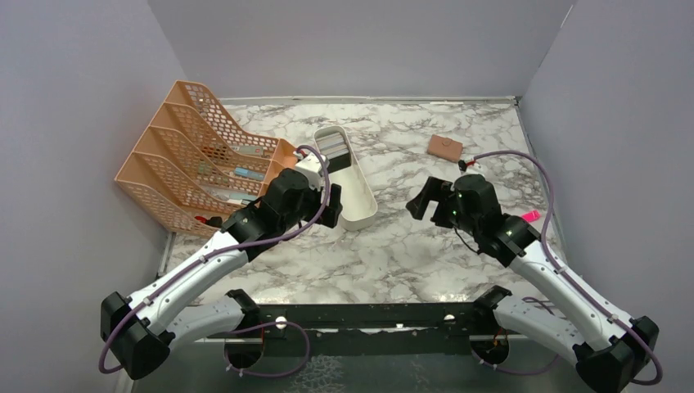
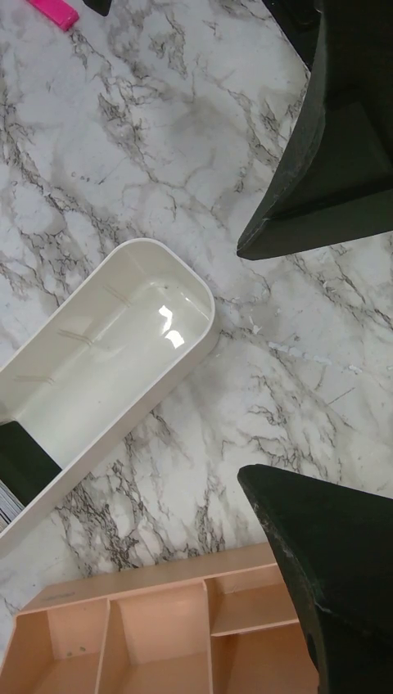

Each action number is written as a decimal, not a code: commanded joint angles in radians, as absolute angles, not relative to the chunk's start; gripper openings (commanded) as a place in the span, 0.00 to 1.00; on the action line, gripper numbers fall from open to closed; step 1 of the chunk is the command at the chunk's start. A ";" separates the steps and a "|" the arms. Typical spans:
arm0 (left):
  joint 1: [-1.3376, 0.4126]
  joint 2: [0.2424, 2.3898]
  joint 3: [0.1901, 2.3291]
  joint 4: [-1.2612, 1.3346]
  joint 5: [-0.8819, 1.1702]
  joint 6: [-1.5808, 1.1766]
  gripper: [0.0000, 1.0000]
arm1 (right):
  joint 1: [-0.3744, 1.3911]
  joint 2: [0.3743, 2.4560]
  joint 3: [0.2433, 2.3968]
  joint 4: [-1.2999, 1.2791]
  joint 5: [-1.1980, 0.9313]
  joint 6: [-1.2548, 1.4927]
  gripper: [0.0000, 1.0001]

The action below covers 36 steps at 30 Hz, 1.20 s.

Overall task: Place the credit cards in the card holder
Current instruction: Move the card holder to the center of the board.

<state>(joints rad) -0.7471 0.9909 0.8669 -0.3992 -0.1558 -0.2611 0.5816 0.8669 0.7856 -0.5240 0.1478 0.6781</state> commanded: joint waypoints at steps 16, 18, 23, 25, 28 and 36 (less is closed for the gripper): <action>-0.742 0.908 0.838 -0.383 -0.193 -0.235 0.99 | 0.563 1.245 0.853 -0.149 0.577 0.443 1.00; -0.742 0.901 0.833 -0.383 -0.194 -0.235 0.99 | 0.517 1.331 0.899 -0.116 0.587 0.399 1.00; -0.742 0.884 0.821 -0.383 -0.197 -0.233 0.99 | 0.371 1.515 0.990 -0.079 0.474 0.386 0.99; -0.742 0.881 0.818 -0.382 -0.197 -0.235 0.99 | 0.311 1.554 1.007 -0.050 0.418 0.388 0.99; -0.742 0.888 0.823 -0.382 -0.201 -0.235 0.99 | 0.230 1.600 1.028 -0.005 0.351 0.387 0.87; -0.742 0.878 0.821 -0.382 -0.196 -0.233 0.99 | 0.078 1.723 1.108 0.041 0.159 0.431 0.49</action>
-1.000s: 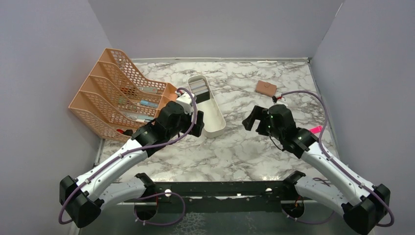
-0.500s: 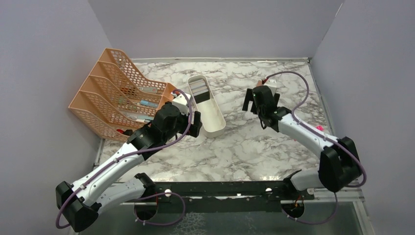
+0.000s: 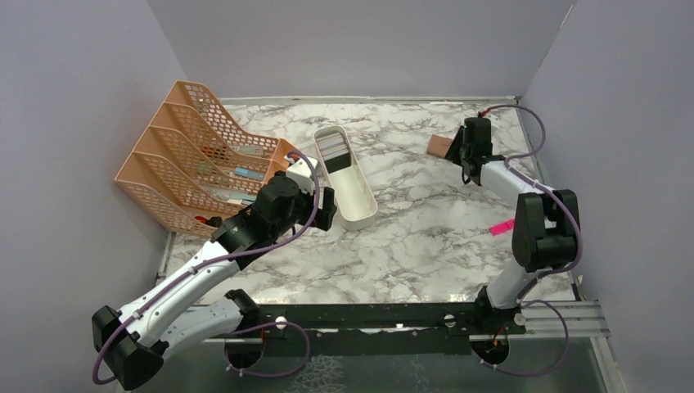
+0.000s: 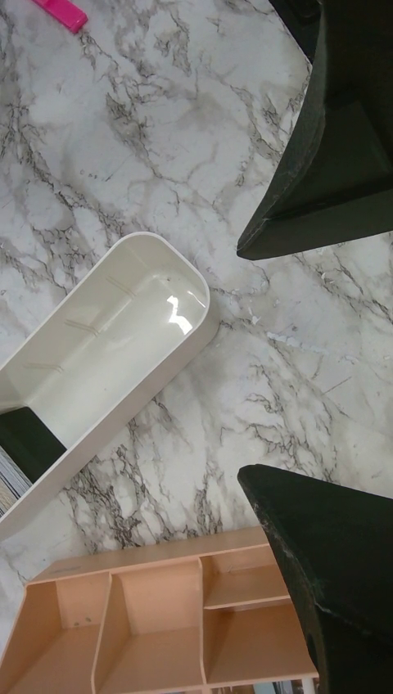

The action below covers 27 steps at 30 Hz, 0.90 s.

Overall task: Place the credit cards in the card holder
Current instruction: Move the card holder to the center of the board.

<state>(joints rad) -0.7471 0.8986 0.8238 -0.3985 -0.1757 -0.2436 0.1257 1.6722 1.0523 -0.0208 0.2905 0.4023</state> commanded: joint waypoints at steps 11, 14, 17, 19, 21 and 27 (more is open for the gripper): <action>-0.742 0.886 0.823 -0.382 -0.187 -0.230 0.99 | -0.055 1.899 1.187 0.107 -0.036 0.490 0.51; -0.742 0.888 0.824 -0.382 -0.189 -0.229 0.99 | -0.070 1.946 1.208 0.108 -0.076 0.490 0.52; -0.742 0.890 0.823 -0.382 -0.189 -0.229 0.99 | -0.078 1.991 1.214 0.144 -0.154 0.476 0.53; -0.741 0.891 0.822 -0.381 -0.189 -0.229 0.99 | -0.081 2.024 1.218 0.153 -0.184 0.471 0.53; -0.742 0.893 0.821 -0.382 -0.191 -0.229 0.99 | -0.083 2.045 1.214 0.166 -0.205 0.468 0.53; -0.741 0.890 0.821 -0.383 -0.209 -0.233 0.96 | -0.084 2.009 1.168 0.185 -0.268 0.447 0.23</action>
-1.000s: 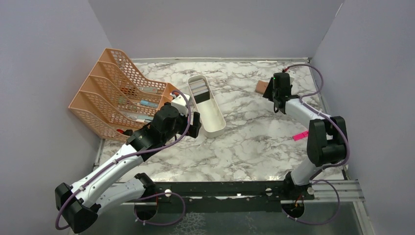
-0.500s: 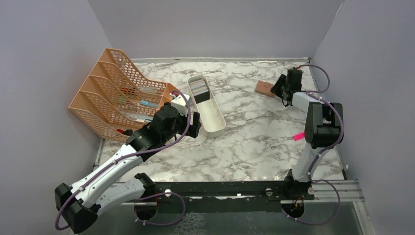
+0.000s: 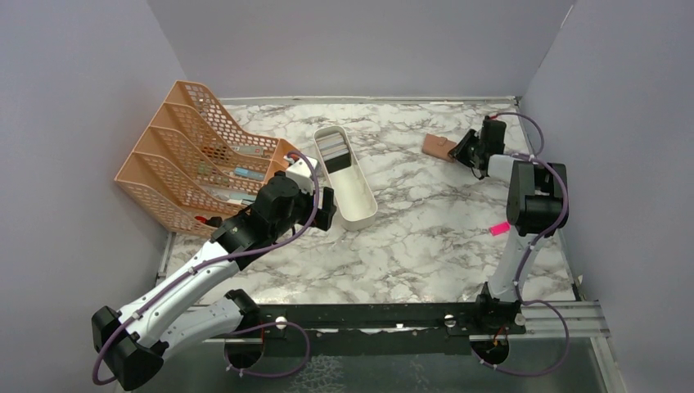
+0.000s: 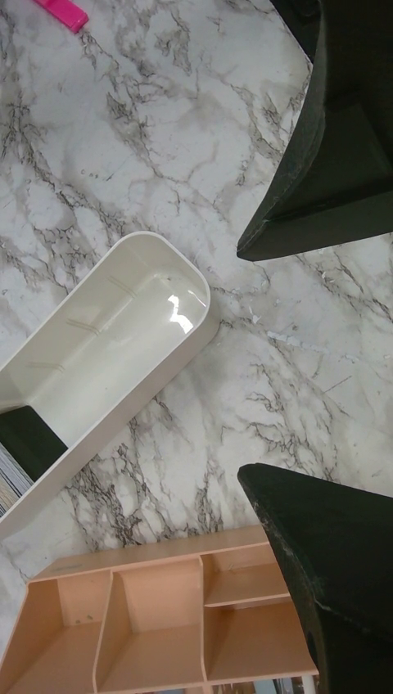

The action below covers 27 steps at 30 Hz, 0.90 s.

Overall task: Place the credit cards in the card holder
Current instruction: Move the card holder to the center of the board.

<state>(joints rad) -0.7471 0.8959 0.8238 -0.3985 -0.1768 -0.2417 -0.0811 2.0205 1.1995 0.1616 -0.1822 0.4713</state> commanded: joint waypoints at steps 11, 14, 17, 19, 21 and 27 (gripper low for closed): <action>-0.738 0.873 0.822 -0.385 -0.218 -0.364 0.85 | -0.076 1.724 0.987 0.047 -0.303 0.495 0.01; -0.738 0.867 0.800 -0.368 -0.190 -0.490 0.83 | -0.054 1.618 0.910 -0.026 -0.274 0.532 0.01; -0.738 0.858 0.758 -0.306 -0.125 -0.645 0.81 | -0.046 1.518 0.820 -0.075 -0.298 0.566 0.01; -0.738 0.855 0.712 -0.234 -0.085 -0.762 0.77 | -0.046 1.447 0.764 -0.099 -0.340 0.588 0.01; -0.737 0.850 0.647 -0.120 -0.022 -0.863 0.70 | -0.044 1.345 0.693 -0.105 -0.381 0.618 0.01; -0.738 0.859 0.561 -0.004 0.007 -0.948 0.62 | 0.037 1.116 0.535 -0.219 -0.414 0.703 0.01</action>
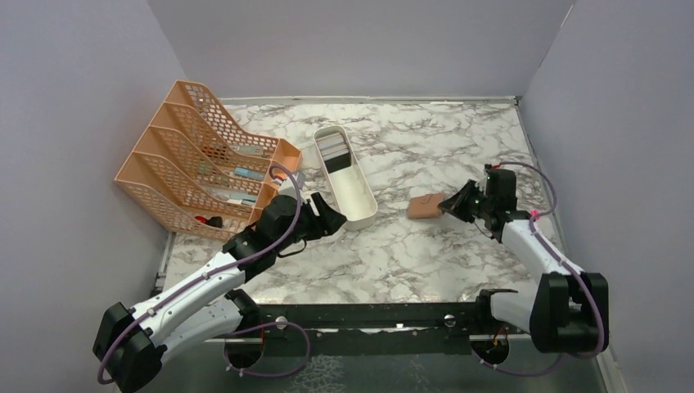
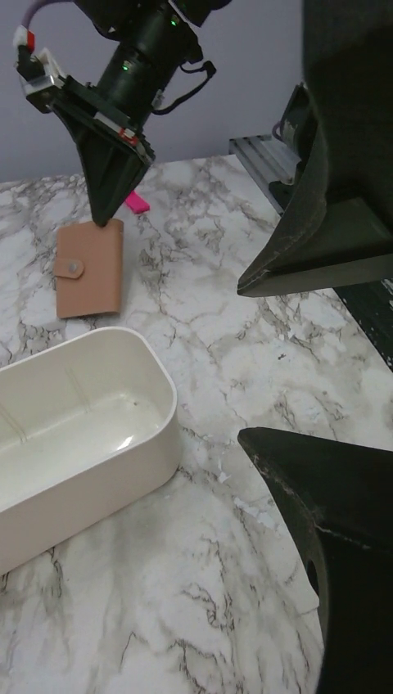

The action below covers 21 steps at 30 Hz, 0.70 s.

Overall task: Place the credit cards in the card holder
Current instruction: Move the card holder to the center of the board.

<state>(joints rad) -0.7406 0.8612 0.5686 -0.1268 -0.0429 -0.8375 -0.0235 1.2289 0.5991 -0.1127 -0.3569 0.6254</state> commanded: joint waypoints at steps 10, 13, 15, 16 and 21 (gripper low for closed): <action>-0.738 0.937 0.650 -0.172 0.028 -0.730 0.66 | 0.232 0.942 0.432 -0.328 -0.463 0.805 0.23; -0.738 0.957 0.674 -0.202 0.031 -0.703 0.67 | 0.251 0.947 0.453 -0.350 -0.436 0.784 0.30; -0.738 0.958 0.676 -0.205 0.034 -0.695 0.68 | 0.252 0.958 0.477 -0.359 -0.408 0.760 0.36; -0.738 0.957 0.677 -0.204 0.037 -0.692 0.68 | 0.252 0.969 0.493 -0.365 -0.399 0.744 0.39; -0.738 0.957 0.696 -0.236 0.052 -0.652 0.68 | 0.255 1.016 0.564 -0.384 -0.350 0.665 0.53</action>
<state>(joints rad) -0.7406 0.9577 0.6556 -0.1902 0.0185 -0.7132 0.2481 0.9916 0.5007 -0.3614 -0.3973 0.7383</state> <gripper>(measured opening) 0.676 0.469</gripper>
